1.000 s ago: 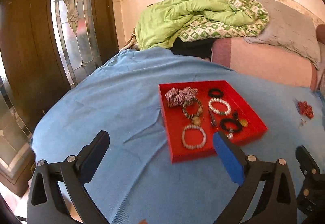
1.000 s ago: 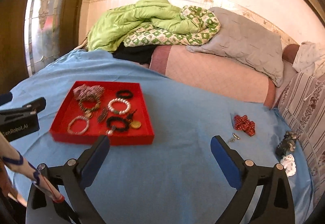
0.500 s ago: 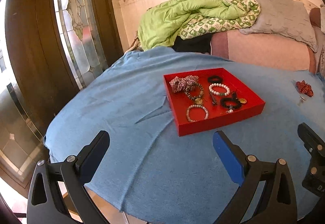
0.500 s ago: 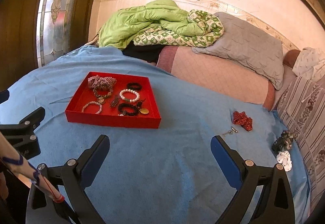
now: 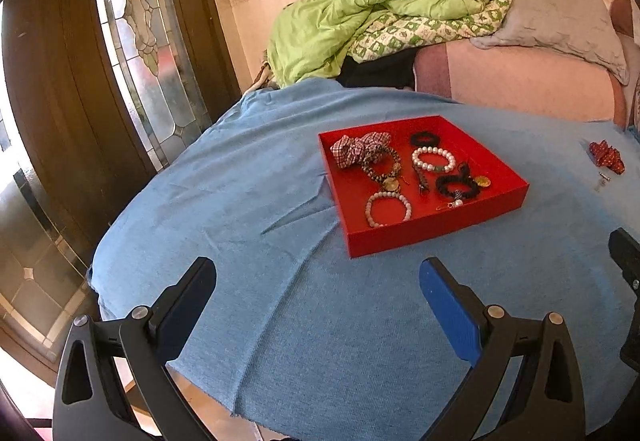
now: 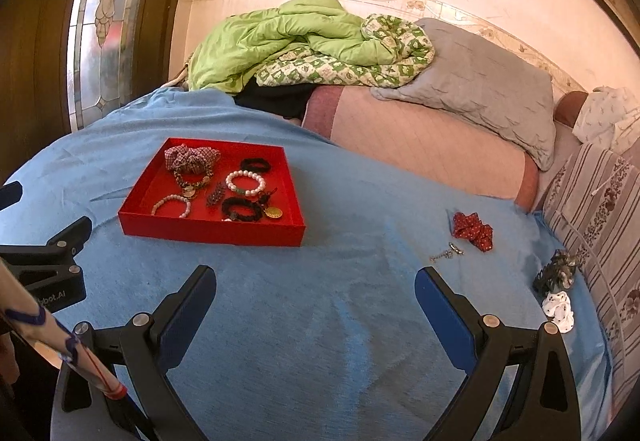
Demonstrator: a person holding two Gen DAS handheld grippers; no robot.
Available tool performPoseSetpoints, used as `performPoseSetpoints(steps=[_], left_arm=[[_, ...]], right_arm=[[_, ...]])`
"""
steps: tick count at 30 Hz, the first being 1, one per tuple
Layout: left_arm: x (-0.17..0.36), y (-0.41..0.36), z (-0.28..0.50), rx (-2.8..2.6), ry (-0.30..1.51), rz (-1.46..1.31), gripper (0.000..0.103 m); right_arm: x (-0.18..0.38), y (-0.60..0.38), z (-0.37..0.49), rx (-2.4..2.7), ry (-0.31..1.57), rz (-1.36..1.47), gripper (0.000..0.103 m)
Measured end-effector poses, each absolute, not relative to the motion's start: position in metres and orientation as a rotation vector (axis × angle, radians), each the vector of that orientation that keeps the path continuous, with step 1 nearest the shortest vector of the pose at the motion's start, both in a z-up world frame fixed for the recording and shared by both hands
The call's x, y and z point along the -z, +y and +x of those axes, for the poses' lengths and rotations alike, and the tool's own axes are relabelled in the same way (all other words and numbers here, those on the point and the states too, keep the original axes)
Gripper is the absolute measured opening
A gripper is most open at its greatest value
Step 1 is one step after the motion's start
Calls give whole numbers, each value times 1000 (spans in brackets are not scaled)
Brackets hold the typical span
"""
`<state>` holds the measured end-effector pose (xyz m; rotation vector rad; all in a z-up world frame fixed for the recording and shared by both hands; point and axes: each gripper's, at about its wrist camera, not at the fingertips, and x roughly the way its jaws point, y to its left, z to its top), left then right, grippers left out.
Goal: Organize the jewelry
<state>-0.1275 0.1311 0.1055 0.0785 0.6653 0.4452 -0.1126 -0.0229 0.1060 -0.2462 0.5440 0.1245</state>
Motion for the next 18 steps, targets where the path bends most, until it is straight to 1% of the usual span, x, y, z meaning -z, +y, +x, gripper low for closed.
performPoseSetpoints(steps=[18], left_arm=[[-104, 134, -127, -451, 672, 76, 101]], right_arm=[[-98, -24, -109, -113, 574, -257, 101]])
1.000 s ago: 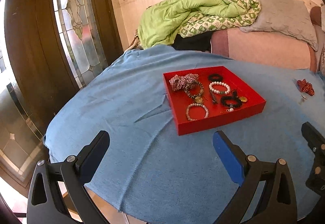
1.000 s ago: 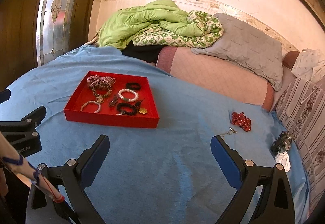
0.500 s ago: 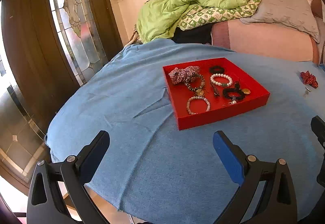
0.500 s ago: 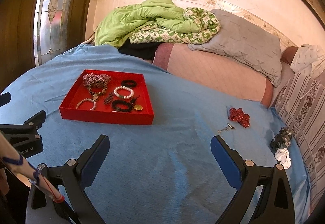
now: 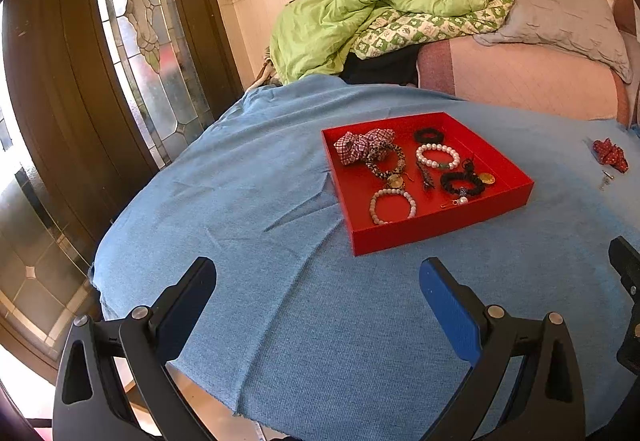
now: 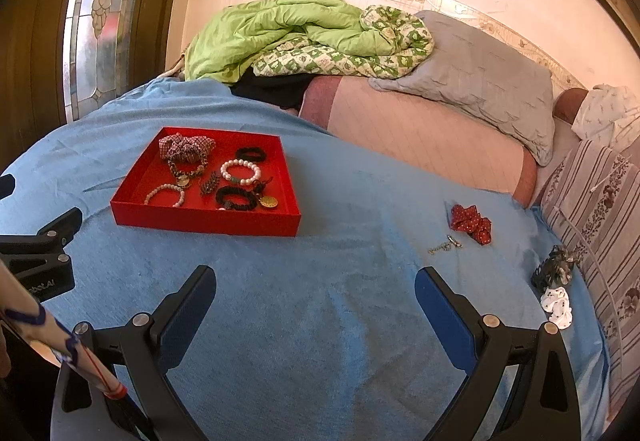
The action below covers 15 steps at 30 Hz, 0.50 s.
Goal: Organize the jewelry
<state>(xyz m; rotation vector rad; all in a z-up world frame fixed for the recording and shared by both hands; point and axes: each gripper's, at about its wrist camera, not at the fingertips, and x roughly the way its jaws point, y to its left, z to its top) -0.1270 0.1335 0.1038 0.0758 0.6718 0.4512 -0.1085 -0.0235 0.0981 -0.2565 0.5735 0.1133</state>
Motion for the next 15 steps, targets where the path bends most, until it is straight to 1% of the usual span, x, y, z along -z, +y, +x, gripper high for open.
performPoseSetpoints(steps=[15], left_arm=[[-102, 134, -126, -448, 681, 71, 101]], right_arm=[[-93, -23, -106, -116, 587, -262, 101]])
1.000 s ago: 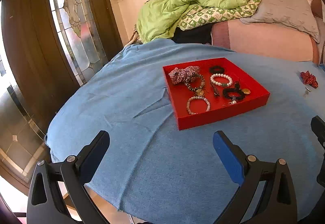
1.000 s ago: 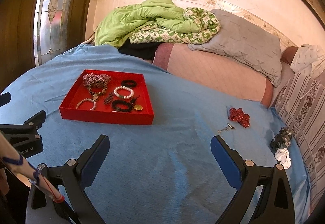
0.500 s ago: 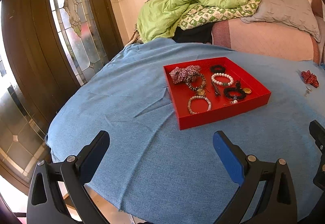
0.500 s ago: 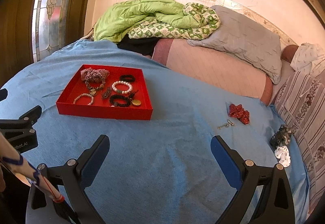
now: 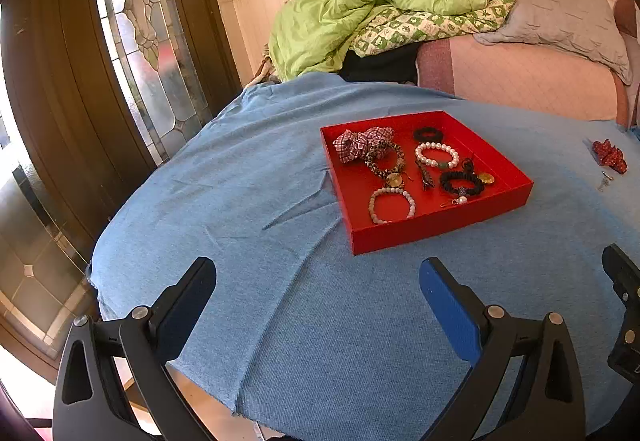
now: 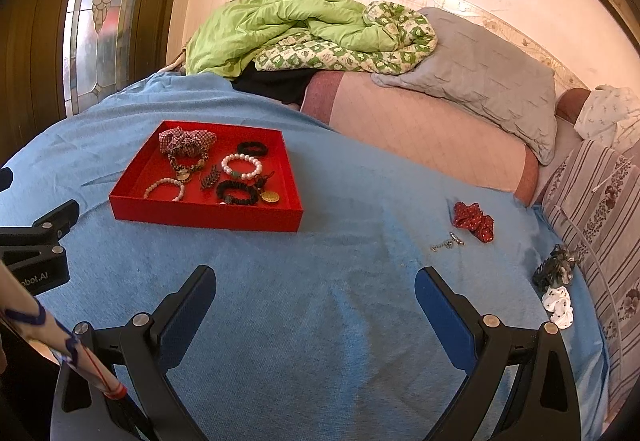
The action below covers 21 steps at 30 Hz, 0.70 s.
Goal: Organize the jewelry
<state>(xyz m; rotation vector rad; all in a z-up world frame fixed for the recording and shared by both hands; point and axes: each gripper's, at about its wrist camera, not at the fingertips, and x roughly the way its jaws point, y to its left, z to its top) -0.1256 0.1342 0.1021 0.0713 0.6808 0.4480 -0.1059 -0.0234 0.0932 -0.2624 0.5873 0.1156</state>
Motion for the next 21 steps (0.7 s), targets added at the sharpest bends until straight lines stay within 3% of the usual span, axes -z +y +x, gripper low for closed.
performPoseSetpoints(steps=[21], left_arm=[[-103, 135, -126, -449, 680, 73, 101]], right_arm=[[-89, -22, -105, -119, 595, -266, 101]])
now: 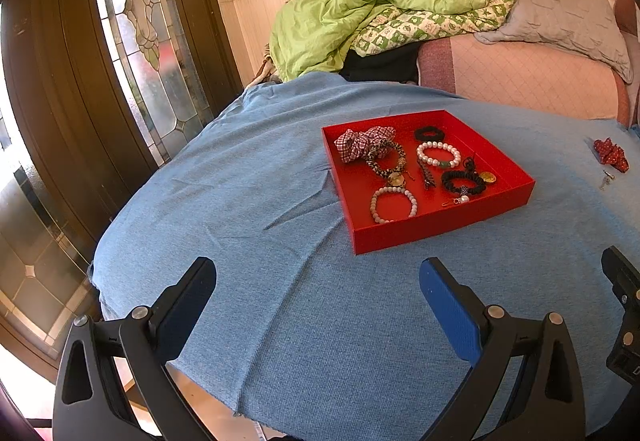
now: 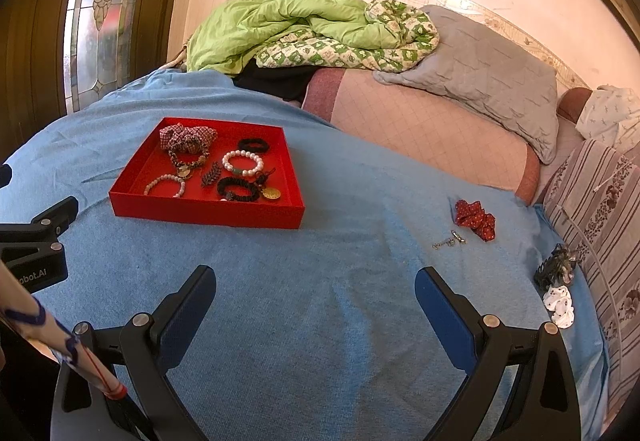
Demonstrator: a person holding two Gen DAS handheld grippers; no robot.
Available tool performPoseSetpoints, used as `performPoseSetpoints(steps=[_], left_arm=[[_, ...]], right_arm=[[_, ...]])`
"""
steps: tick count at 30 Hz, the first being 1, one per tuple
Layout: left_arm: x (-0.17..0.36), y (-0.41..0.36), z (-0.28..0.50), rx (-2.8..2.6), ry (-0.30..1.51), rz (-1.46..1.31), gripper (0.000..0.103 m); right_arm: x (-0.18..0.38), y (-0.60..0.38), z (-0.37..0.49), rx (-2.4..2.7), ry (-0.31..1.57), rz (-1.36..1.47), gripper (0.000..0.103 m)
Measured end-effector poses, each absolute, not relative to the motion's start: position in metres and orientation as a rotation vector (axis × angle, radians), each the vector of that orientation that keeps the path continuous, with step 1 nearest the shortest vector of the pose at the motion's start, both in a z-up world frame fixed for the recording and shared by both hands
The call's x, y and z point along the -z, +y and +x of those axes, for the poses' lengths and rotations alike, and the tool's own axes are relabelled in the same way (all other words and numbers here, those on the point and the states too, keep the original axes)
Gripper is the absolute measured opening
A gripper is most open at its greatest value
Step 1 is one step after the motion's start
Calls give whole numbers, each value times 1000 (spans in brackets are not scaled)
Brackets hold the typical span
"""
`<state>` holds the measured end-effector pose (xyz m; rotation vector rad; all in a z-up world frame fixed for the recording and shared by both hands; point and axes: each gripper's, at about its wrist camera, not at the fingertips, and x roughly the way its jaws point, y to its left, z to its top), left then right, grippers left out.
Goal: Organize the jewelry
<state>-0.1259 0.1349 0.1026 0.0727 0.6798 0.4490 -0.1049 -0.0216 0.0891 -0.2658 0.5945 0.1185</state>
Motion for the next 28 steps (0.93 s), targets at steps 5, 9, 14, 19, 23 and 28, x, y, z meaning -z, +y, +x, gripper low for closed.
performPoseSetpoints(steps=[5, 9, 14, 19, 23, 28], left_arm=[[-103, 135, -126, -449, 681, 73, 101], [-103, 135, -126, -449, 681, 73, 101], [-103, 136, -126, -448, 682, 76, 101], [-102, 136, -126, -450, 683, 75, 101], [-103, 136, -126, -447, 685, 71, 101], [-96, 114, -120, -280, 728, 89, 101]], right_arm=[[-88, -22, -105, -120, 597, -269, 101], [-88, -22, -105, -119, 597, -270, 101], [-87, -22, -105, -120, 598, -270, 101], [-88, -22, -105, -120, 598, -270, 101], [-87, -23, -104, -120, 601, -267, 101], [-77, -42, -94, -100, 675, -201, 101]])
